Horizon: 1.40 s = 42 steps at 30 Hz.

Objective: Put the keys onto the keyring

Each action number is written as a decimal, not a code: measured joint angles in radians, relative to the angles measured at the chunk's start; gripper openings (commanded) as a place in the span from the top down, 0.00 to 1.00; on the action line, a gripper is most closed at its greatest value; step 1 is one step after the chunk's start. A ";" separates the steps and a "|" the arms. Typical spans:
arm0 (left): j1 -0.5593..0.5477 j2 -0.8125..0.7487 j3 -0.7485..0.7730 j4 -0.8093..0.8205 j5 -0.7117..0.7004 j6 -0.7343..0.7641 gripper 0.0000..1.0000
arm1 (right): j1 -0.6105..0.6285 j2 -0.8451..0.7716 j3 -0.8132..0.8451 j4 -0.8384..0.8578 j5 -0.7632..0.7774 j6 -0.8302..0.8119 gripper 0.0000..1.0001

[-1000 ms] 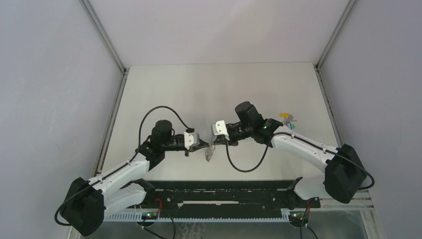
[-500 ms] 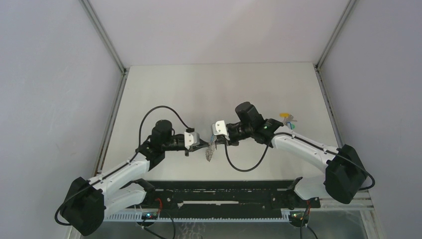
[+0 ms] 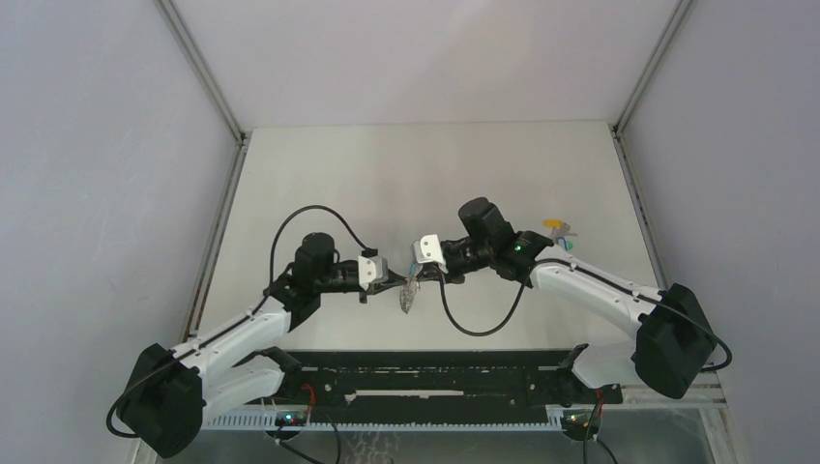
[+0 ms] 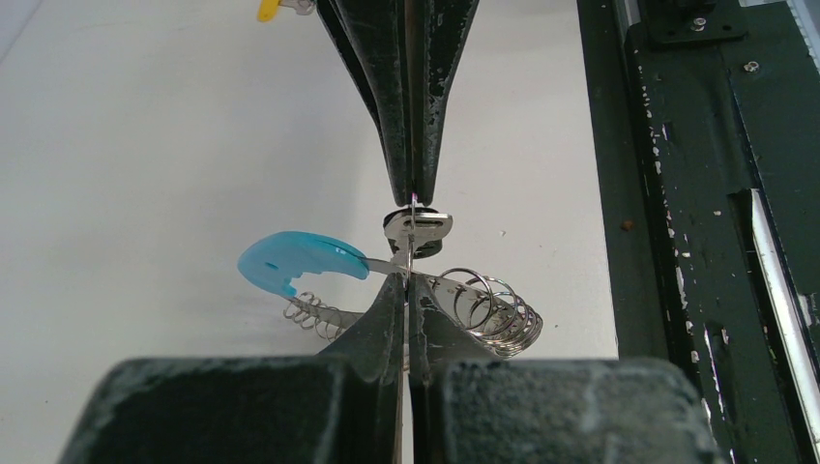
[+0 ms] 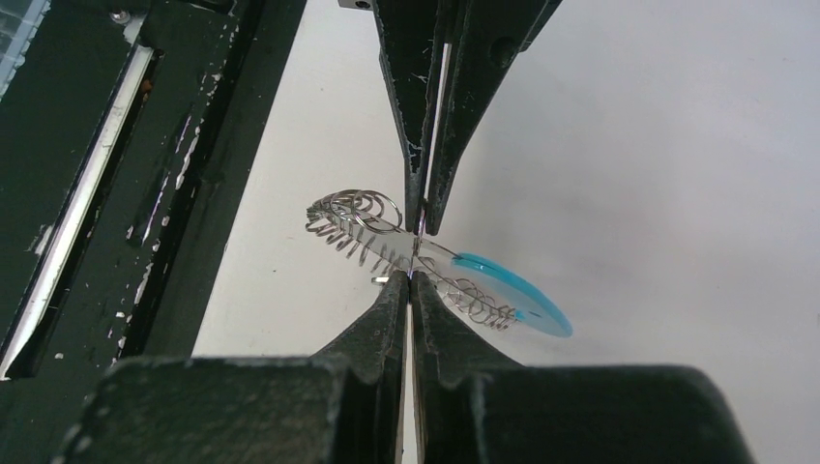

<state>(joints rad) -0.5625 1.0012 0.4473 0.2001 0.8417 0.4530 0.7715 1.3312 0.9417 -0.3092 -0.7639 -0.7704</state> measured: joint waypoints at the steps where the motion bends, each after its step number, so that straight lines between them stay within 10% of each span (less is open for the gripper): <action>1: 0.000 0.000 0.000 0.000 0.000 0.000 1.00 | 0.001 0.000 0.000 0.000 -0.001 0.000 1.00; 42: 0.000 0.000 0.000 -0.004 0.003 0.000 1.00 | 0.008 0.029 0.039 -0.002 -0.001 0.037 1.00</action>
<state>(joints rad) -0.5625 1.0016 0.4473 0.1963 0.8448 0.4526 0.7799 1.3602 0.9810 -0.3111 -0.7650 -0.7330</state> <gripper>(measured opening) 0.010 0.003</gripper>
